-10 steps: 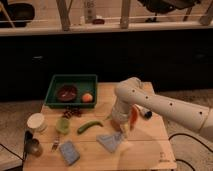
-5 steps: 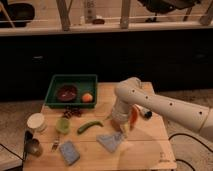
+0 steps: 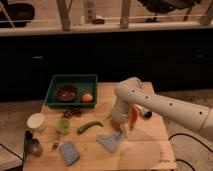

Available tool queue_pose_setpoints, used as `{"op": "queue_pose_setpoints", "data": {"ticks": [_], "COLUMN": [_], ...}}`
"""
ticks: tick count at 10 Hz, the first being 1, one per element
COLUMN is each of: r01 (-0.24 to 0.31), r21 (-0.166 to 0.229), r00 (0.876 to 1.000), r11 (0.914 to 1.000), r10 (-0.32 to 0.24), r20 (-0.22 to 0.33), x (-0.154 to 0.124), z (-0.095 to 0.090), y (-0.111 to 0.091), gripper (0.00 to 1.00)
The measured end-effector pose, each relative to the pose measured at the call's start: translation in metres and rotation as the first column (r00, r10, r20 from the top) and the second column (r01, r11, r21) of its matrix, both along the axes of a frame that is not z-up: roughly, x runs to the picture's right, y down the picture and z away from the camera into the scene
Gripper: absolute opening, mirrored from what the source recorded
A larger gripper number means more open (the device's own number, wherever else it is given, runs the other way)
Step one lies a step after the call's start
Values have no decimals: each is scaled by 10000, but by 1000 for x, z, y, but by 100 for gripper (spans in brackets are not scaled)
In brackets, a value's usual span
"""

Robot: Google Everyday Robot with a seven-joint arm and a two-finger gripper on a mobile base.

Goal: Place towel in table surface

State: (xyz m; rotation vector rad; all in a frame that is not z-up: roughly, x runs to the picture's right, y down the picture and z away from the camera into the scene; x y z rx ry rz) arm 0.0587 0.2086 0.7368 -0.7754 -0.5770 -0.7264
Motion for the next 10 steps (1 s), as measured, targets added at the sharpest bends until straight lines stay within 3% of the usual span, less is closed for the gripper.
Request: {"op": "queue_pose_setpoints", "data": {"ticks": [10], "r01": [-2], "r21": [0], "r00": [10000], "r11": [10000], "r10": [2], "r20": [-2], "x": [0], "z": [0], "y": [0], "gripper": [80]}}
